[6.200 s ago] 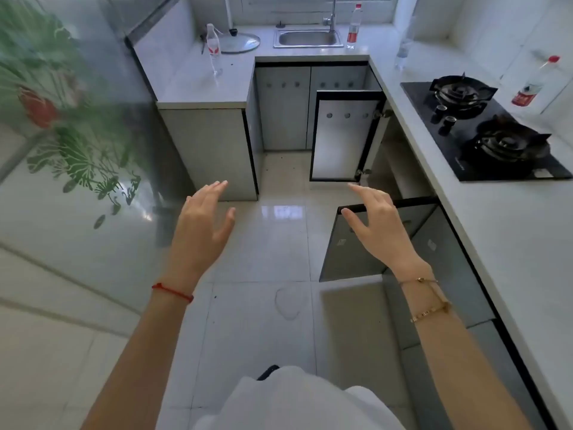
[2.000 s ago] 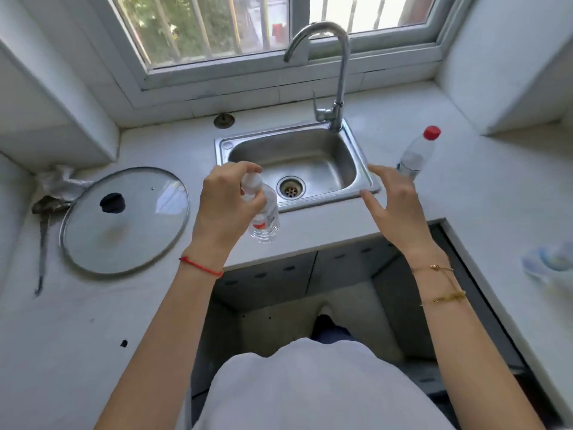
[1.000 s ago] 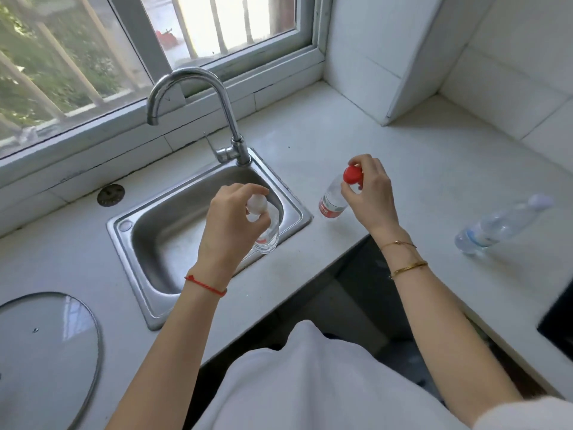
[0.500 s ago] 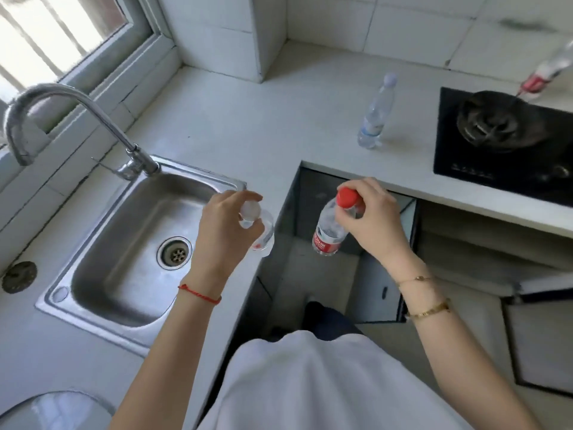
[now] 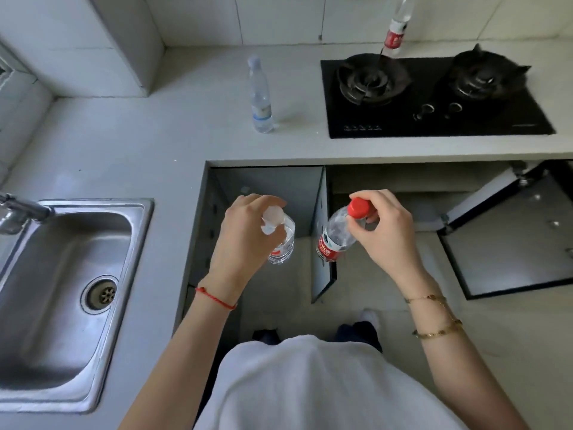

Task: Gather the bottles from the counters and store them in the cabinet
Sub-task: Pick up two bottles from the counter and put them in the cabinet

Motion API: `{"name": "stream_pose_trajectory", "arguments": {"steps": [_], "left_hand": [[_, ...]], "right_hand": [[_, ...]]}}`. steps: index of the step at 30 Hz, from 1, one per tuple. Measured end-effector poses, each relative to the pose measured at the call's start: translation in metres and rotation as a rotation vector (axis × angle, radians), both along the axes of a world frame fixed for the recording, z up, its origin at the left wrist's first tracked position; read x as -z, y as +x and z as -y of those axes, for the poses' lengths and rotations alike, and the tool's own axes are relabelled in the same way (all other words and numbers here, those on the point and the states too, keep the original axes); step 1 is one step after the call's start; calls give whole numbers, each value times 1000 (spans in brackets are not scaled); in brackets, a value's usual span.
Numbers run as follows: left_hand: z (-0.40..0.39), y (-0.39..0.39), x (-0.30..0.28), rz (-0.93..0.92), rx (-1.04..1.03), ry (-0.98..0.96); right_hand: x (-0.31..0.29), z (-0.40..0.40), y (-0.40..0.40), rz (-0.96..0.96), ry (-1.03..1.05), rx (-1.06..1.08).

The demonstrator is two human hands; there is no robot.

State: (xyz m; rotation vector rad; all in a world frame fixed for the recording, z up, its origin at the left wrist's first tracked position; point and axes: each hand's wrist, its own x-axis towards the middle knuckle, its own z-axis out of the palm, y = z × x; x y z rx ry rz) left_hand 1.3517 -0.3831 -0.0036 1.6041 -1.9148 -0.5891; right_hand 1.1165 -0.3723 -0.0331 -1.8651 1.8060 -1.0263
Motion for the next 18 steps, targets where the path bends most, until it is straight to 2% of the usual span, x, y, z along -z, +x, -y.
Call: {"name": "stream_pose_trajectory", "arguments": {"steps": [4, 11, 18], "left_hand": [[6, -69, 6, 8, 31, -11], [19, -188, 25, -33, -70, -1], [57, -264, 68, -50, -93, 73]], "right_hand": [[6, 0, -66, -3, 0, 9], [17, 23, -189, -51, 46, -92], [56, 74, -260, -90, 95, -128]]}}
